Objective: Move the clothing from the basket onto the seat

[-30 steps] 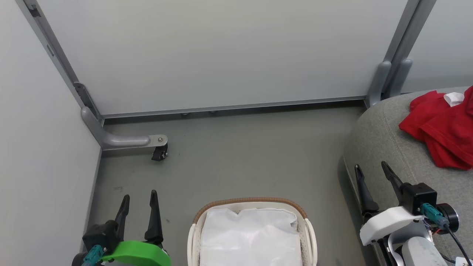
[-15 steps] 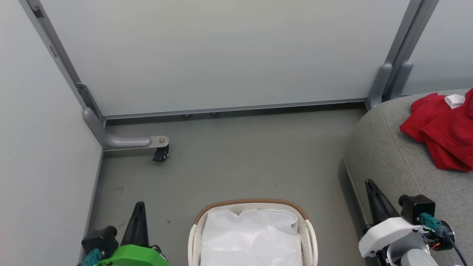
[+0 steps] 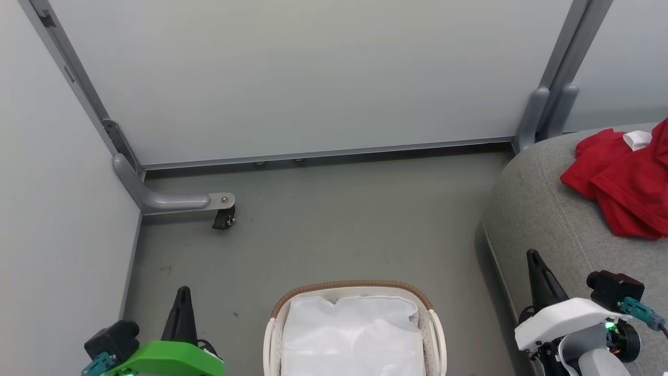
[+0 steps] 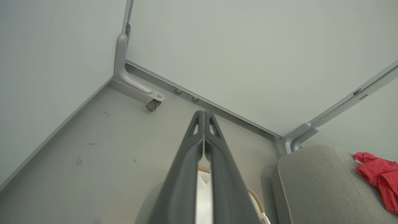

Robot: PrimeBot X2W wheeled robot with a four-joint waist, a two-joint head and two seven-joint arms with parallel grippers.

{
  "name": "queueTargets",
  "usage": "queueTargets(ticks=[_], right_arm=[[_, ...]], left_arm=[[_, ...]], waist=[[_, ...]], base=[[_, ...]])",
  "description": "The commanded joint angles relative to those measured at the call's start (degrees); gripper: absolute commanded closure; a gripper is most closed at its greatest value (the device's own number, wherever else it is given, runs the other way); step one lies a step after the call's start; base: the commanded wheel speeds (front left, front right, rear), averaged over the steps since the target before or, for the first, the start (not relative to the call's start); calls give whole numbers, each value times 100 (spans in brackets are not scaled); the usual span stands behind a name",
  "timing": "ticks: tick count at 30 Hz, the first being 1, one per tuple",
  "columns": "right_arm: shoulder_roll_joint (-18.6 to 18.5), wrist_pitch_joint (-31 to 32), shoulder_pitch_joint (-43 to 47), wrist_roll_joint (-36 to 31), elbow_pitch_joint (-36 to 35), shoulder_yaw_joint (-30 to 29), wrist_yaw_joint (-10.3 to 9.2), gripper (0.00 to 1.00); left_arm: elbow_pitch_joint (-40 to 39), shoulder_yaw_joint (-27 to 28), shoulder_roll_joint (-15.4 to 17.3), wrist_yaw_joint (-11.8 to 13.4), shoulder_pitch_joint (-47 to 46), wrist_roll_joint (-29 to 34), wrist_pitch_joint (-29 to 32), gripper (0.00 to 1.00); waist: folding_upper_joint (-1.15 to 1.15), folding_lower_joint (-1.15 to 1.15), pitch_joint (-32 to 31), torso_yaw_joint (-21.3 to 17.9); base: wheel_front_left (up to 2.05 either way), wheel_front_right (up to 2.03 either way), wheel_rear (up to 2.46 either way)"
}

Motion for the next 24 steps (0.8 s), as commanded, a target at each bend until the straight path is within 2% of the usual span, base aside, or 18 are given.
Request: queueTargets(ticks=[1, 24], right_arm=[[-40, 50, -54, 245, -126, -26, -1, 100], [-59, 550, -33, 2260, -321, -136, -3, 100]], left_arm=[[-121, 67, 6, -37, -159, -215, 47, 100], [-279, 421, 9, -158, -304, -1880, 556, 100]], waist=[[0, 0, 1, -6], [0, 0, 18, -103]], base=[[0, 0, 0], [0, 0, 0]])
